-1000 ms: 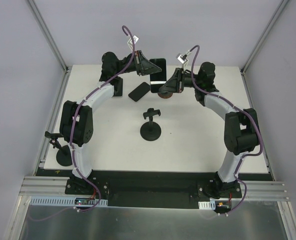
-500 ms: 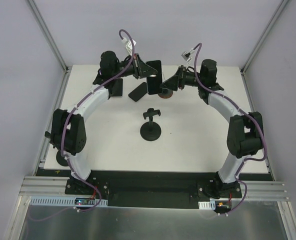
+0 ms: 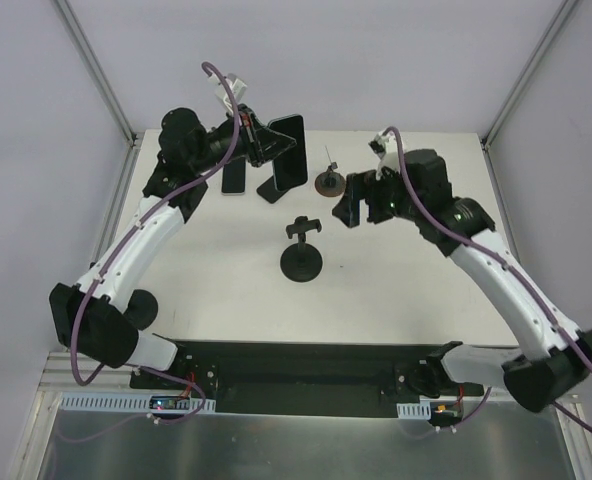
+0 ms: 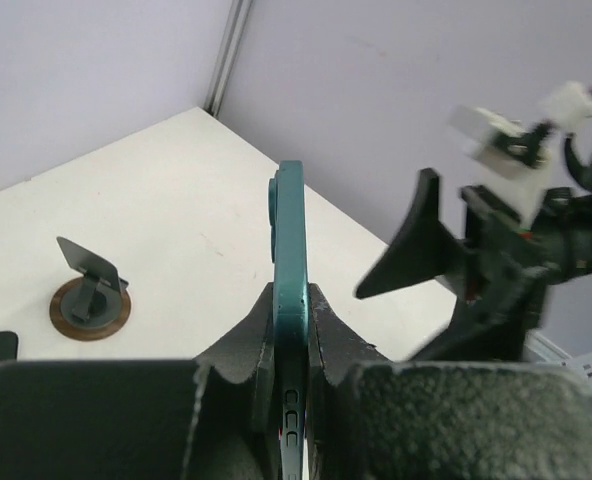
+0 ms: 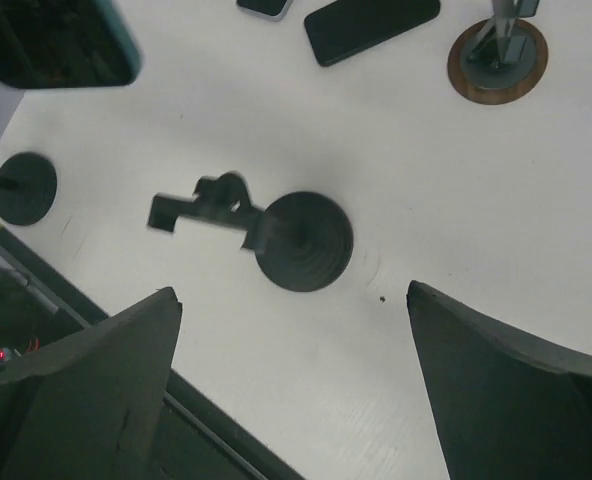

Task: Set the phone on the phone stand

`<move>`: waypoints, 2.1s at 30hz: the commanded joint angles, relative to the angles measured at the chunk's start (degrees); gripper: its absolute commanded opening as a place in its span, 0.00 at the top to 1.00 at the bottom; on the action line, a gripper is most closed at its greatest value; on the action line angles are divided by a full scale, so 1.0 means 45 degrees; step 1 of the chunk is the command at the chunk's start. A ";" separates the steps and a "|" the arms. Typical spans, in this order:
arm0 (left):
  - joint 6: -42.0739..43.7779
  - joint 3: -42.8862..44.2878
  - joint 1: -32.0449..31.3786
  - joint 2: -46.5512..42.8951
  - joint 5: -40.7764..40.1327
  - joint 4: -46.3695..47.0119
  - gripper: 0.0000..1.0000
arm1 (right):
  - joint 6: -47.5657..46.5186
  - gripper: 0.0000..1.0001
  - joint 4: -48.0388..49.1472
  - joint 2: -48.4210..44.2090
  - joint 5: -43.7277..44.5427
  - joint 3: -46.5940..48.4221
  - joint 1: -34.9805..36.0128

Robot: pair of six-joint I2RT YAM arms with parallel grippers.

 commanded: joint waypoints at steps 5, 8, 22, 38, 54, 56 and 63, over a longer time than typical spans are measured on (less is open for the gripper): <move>0.0757 -0.2916 -0.0364 -0.3744 0.0700 0.1512 1.00 | -0.0055 0.04 0.0123 -0.2767 0.3165 -0.2632 0.4022; 0.0797 -0.4440 -0.0364 -0.5443 0.0212 0.2431 1.00 | 0.0101 0.08 0.0381 -0.1893 0.3322 -0.2598 0.4415; 0.0796 -0.5576 -0.0344 -0.6580 0.0308 0.3038 1.00 | -0.0482 0.43 0.3856 -0.0696 0.4006 -0.3904 0.4376; 0.2164 -0.5166 -0.0364 -0.5956 0.0210 0.1632 1.00 | -0.1225 0.59 0.4461 0.0183 0.4789 -0.3339 0.4357; 0.2281 -0.5244 -0.0344 -0.5467 0.0698 0.2022 1.00 | -0.1656 0.74 0.4091 0.0749 0.4027 -0.2558 0.4220; 0.2281 -0.5283 -0.0364 -0.5409 0.0951 0.2236 1.00 | -0.1694 0.83 0.4091 0.0788 0.4085 -0.2538 0.4220; 0.0254 -0.6725 -0.0500 -0.4023 0.5753 0.9079 1.00 | -0.1812 0.99 0.4091 0.0652 0.2918 -0.2596 0.3793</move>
